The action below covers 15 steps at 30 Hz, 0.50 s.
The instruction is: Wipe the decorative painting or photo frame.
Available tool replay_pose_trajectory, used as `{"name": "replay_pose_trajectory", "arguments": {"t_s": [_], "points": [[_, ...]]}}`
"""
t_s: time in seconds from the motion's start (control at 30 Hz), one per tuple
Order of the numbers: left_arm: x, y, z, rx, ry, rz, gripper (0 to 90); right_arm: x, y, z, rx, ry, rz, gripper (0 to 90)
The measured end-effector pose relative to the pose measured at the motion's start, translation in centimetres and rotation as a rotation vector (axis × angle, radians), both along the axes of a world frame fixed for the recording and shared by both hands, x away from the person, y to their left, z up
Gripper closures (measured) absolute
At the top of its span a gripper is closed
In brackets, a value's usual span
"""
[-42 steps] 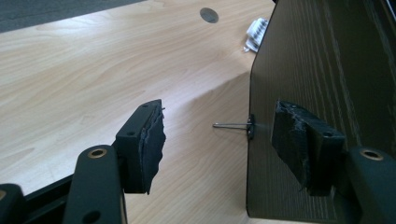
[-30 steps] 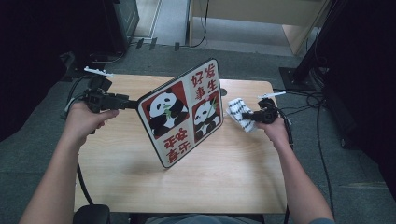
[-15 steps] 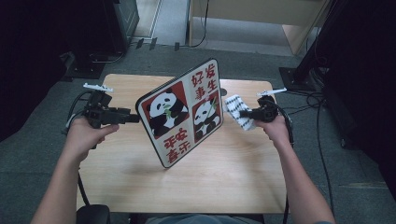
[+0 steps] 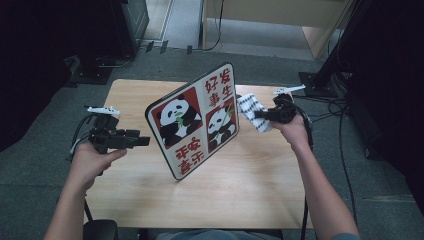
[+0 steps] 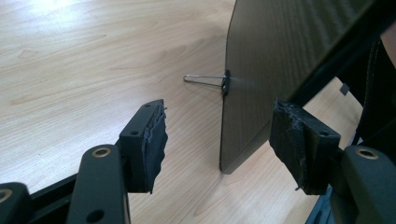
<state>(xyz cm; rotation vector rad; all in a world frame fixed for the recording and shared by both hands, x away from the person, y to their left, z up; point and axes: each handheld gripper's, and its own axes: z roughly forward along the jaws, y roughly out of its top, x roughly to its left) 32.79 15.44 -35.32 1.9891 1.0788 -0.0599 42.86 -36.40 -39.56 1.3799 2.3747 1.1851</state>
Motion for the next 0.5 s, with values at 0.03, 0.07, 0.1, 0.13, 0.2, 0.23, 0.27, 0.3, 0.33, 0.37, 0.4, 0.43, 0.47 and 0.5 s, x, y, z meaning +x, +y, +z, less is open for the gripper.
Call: {"name": "replay_pose_trajectory", "arguments": {"t_s": [0.03, 0.07, 0.1, 0.13, 0.2, 0.23, 0.27, 0.3, 0.33, 0.37, 0.4, 0.43, 0.47, 0.5], "points": [[-0.2, -0.2, 0.0, -0.002, -0.002, -0.004, 36.9, 0.3, 0.1, 0.4, -0.005, -0.001, 0.003, 80.4], [-0.4, -0.3, 0.0, 0.0, -0.005, -0.008, 36.9, 0.4, 0.3, 1.0, -0.005, 0.0, 0.005, 80.3], [-0.5, -0.5, 0.0, 0.002, -0.008, -0.013, 36.8, 0.7, 0.4, 1.6, 0.003, -0.001, 0.007, 80.4], [-0.9, -0.9, 0.0, 0.001, -0.009, -0.023, 36.8, 0.9, 0.5, 2.0, 0.008, -0.003, 0.008, 80.4], [-1.3, -1.2, 0.1, 0.001, -0.008, -0.029, 36.7, 1.3, 0.7, 2.7, 0.003, -0.005, 0.007, 80.3], [-1.3, -1.2, 0.1, 0.001, -0.008, -0.029, 36.7, 1.3, 0.7, 2.7, 0.003, -0.005, 0.007, 80.3], [-1.5, -1.3, 0.1, 0.004, -0.012, -0.029, 36.7, 1.4, 0.7, 3.1, 0.001, -0.009, 0.007, 80.2], [-1.6, -1.4, 0.1, 0.002, -0.014, -0.032, 36.6, 1.6, 0.8, 3.5, 0.005, -0.013, 0.007, 80.1], [-1.8, -1.7, 0.2, -0.009, -0.017, -0.034, 36.7, 1.9, 1.0, 4.1, 0.006, -0.019, 0.008, 80.1], [-1.8, -1.7, 0.2, -0.009, -0.017, -0.034, 37.1, 1.9, 1.0, 4.1, 0.006, -0.019, 0.008, 80.1], [-1.9, -2.0, 0.2, -0.009, -0.022, -0.037, 37.8, 2.1, 1.3, 4.8, 0.01, -0.03, 0.009, 80.1], [-1.9, -2.0, 0.2, -0.009, -0.022, -0.037, 38.8, 2.1, 1.3, 4.8, 0.01, -0.03, 0.009, 80.1], [-1.9, -2.2, 0.1, -0.015, -0.021, -0.033, 40.6, 2.3, 1.6, 5.3, 0.011, -0.036, 0.011, 80.1], [-1.9, -2.3, 0.0, -0.023, -0.021, -0.033, 40.6, 2.3, 1.6, 5.3, 0.011, -0.036, 0.011, 80.1]]}}
